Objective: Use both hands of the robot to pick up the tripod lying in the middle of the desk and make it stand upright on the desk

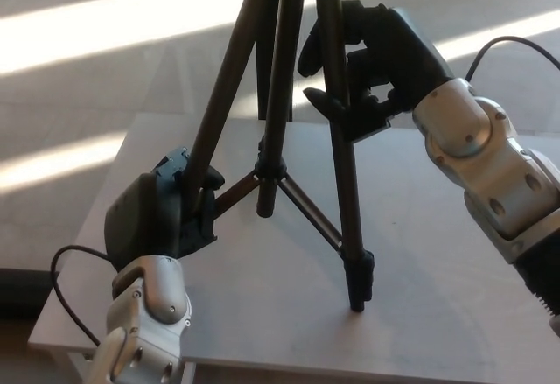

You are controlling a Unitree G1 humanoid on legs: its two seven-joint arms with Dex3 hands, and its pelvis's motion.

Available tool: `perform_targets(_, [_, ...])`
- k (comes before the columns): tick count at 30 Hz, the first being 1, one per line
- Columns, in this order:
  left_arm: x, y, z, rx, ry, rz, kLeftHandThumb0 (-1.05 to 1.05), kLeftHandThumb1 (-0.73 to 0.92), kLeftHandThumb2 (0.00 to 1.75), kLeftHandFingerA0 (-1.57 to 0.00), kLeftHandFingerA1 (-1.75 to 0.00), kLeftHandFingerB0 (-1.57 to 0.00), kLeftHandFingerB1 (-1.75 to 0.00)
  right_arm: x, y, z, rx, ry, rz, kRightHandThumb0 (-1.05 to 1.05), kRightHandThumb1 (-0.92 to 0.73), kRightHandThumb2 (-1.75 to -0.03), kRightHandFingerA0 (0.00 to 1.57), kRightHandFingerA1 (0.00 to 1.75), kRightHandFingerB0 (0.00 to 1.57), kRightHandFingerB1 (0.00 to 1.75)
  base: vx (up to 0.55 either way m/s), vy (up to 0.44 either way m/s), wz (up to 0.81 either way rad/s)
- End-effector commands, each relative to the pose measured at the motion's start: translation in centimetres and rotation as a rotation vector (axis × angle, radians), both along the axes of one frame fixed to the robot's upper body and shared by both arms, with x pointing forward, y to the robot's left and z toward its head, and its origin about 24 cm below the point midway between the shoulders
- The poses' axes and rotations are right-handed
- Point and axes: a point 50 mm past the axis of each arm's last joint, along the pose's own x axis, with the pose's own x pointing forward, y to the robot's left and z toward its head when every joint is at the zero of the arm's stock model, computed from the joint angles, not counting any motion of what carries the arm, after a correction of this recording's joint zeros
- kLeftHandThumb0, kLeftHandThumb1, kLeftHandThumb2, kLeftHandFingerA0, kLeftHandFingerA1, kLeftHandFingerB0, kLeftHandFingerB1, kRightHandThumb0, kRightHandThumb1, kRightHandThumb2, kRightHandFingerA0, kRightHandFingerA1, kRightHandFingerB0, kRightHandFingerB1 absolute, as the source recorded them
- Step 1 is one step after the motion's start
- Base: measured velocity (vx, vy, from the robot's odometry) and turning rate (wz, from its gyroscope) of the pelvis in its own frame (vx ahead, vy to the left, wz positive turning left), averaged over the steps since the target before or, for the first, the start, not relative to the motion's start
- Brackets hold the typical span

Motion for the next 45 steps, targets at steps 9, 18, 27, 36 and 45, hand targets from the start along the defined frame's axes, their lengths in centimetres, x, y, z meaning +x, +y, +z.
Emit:
perform_targets(9, [-3.8,0.8,-7.3,-0.145,0.331,0.042,-0.25,0.63,0.75,-0.84,-1.7,-0.73,-1.45,-0.2,-2.0,-5.2,-0.353,-0.028,-0.07,-0.32,-0.53,-1.15,1.21,1.38,0.89,1.17,0.0,0.0,0.0])
perform_targets(18, [-3.9,0.7,-7.6,-0.124,0.325,0.04,-0.3,0.66,0.68,-0.85,-1.64,-0.78,-1.11,-0.4,-1.3,-5.0,-0.394,-0.062,-0.041,-0.19,-0.51,-1.11,0.91,1.75,0.77,1.6,0.0,0.0,0.0])
perform_targets(27, [-3.2,2.0,-7.0,-0.138,0.492,-0.072,-1.03,0.61,0.91,0.0,-0.07,0.0,0.0,0.0,-3.3,-6.3,-0.469,0.233,-0.082,-0.99,-0.64,-0.97,0.0,0.13,0.0,0.0,0.0,0.0,0.0])
perform_targets(36, [-2.8,2.6,-6.1,-0.072,0.506,-0.083,-1.03,0.68,0.67,0.0,0.0,0.0,0.0,0.0,-3.9,-6.3,-0.495,0.394,-0.127,-1.05,-0.74,-0.67,0.0,0.0,0.0,0.0,0.0,0.0,0.0])
perform_targets(45, [-3.1,3.6,-5.6,-0.028,0.498,-0.09,-0.96,0.72,0.68,0.0,0.0,0.0,0.0,-1.1,-4.1,-7.0,-0.385,0.482,-0.101,-1.05,-0.72,-0.66,0.0,0.0,0.0,0.0,0.0,0.0,0.0])
